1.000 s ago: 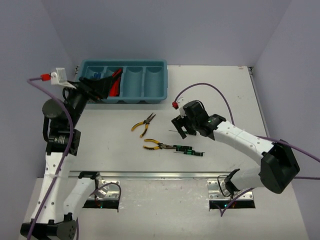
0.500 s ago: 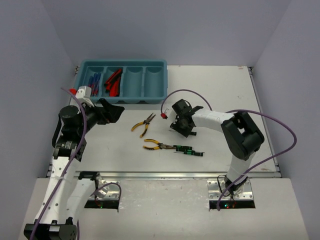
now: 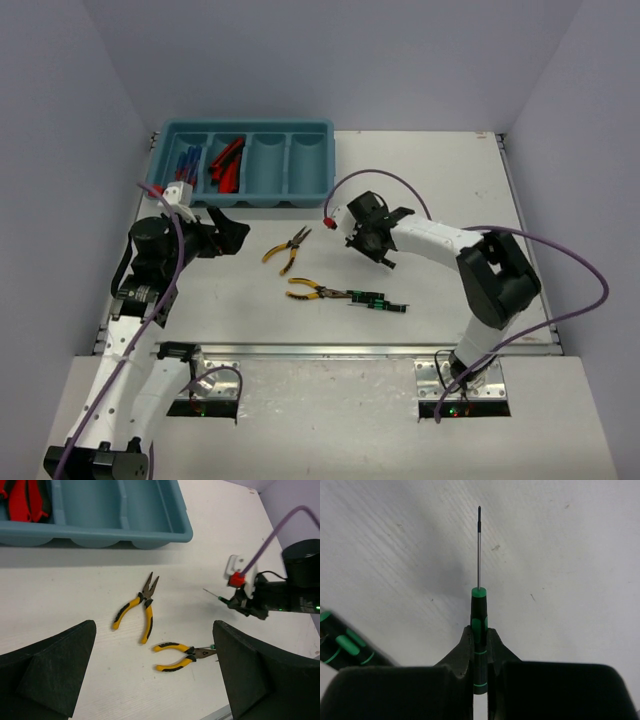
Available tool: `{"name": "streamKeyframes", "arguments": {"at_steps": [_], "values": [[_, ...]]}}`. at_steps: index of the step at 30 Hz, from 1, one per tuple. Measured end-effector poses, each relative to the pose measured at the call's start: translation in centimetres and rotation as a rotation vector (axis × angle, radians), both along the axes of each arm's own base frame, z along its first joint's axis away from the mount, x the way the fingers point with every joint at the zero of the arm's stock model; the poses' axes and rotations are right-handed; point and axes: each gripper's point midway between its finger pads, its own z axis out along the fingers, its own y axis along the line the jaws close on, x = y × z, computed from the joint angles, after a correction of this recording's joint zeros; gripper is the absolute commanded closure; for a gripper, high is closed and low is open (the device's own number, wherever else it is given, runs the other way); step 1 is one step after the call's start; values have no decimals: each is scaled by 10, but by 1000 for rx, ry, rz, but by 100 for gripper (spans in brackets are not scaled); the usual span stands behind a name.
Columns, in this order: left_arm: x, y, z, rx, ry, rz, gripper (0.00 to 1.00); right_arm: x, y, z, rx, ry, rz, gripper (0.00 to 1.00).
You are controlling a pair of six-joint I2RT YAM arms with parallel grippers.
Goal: Sort the tools into containers
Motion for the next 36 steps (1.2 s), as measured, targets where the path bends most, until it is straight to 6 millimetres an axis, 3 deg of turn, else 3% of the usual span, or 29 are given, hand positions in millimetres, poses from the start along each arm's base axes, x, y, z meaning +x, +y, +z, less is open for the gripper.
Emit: {"name": "streamKeyframes", "arguments": {"at_steps": [2, 7, 11, 15, 17, 21, 27, 30, 32, 36], "values": [[-1, 3, 0, 11, -4, 16, 0, 0, 4, 26, 51, -41, -5, 100], [0, 9, 1, 26, -18, 48, 0, 0, 27, 113, 303, -180, -29, 100], [2, 14, -2, 38, -12, 78, 0, 12, 79, 170, 611, -187, -70, 100], [3, 23, -2, 55, -15, 128, 0, 42, 141, 204, 899, -121, -121, 100], [2, 27, -1, 62, -26, 148, 0, 63, 168, 207, 996, -81, -167, 100], [2, 33, 1, 72, -34, 181, 0, 114, 209, 194, 1102, -39, -264, 100], [1, 35, 2, 75, -43, 196, 0, 182, 237, 151, 1121, -76, -416, 100], [0, 35, 2, 75, -42, 194, 0, 206, 242, 132, 1107, -112, -467, 83], [0, 34, 0, 74, -39, 191, 0, 221, 246, 124, 1098, -136, -490, 53], [-1, 32, -2, 75, -35, 179, 0, 244, 255, 126, 1116, -184, -496, 35]]}}
